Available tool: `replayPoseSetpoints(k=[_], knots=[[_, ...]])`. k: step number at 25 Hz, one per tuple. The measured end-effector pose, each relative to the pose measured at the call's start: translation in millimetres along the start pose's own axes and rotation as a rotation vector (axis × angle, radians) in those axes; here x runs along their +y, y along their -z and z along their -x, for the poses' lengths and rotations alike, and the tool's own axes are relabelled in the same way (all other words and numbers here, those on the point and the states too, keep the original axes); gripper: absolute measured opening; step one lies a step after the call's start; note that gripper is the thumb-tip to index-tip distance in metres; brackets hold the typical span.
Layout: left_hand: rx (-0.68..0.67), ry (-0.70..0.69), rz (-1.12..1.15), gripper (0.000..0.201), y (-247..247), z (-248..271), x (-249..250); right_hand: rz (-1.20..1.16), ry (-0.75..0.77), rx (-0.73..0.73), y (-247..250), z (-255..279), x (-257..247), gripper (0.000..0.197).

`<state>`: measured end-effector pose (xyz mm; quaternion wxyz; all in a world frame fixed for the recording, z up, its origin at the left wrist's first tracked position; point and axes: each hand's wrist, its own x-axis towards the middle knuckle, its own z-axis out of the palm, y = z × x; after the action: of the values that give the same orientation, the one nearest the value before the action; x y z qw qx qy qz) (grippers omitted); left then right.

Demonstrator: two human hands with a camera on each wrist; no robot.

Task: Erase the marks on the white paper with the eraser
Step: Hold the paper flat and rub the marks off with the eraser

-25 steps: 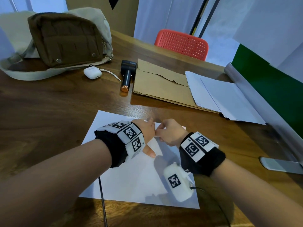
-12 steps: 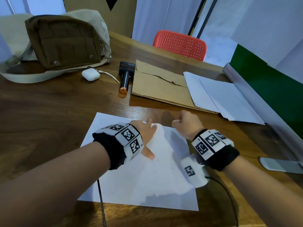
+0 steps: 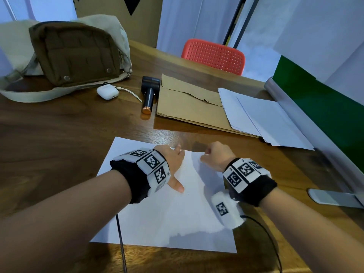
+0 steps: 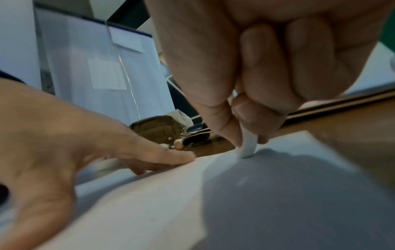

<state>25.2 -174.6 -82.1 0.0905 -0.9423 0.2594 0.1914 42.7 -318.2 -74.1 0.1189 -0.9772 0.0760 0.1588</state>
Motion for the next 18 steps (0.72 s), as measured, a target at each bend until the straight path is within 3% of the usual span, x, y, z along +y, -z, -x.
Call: replayPoseSetpoints(k=[3,8,12,14,16,18], knots=[[0.003,-0.010,0.024,0.104,1,2,1,0.037,-0.055,0.032,10,2,12,0.025],[-0.007,-0.025,0.021,0.102,1,3,-1,-0.060,0.119,-0.063,-12,9,-19,0.027],[-0.065,-0.017,0.042,0.101,5,3,-5,0.059,-0.057,-0.004,4,1,12,0.027],[-0.064,-0.026,0.044,0.088,8,3,-7,0.013,-0.130,0.021,12,3,30,0.018],[-0.047,-0.039,0.074,0.069,8,0,-9,-0.336,-0.186,0.052,16,7,42,0.022],[-0.021,-0.029,0.164,0.056,9,-1,-12,-1.035,-0.246,0.076,13,17,44,0.024]])
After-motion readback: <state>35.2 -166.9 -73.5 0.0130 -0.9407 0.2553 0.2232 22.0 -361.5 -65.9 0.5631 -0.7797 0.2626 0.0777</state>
